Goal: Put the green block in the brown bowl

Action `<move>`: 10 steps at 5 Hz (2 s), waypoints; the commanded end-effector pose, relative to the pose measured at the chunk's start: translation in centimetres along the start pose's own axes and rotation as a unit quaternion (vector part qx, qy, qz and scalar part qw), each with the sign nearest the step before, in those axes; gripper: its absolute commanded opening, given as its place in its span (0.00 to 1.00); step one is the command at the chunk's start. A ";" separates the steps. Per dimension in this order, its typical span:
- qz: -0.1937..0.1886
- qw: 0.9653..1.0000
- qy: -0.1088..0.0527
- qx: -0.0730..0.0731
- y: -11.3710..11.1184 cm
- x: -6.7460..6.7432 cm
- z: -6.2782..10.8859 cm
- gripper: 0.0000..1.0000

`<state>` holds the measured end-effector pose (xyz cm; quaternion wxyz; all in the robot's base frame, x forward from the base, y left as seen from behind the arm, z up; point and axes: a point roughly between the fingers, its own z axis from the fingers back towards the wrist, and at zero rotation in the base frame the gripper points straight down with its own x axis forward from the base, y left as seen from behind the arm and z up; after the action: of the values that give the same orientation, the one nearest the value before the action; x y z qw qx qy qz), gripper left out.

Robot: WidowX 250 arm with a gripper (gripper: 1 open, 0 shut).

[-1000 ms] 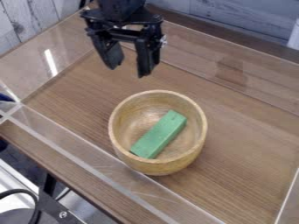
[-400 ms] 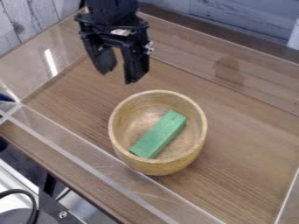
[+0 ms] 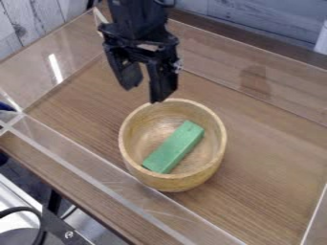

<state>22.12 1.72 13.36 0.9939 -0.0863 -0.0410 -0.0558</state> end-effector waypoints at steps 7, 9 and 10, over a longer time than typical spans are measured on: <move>0.045 0.994 -0.097 0.032 0.6 -0.5 0.2 1.00; 0.018 0.997 -0.053 0.044 1.8 1.7 -0.6 1.00; 0.028 0.997 -0.058 0.051 1.6 0.9 -0.1 1.00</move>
<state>22.74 3.08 12.05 0.9957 -0.0464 -0.0787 -0.0178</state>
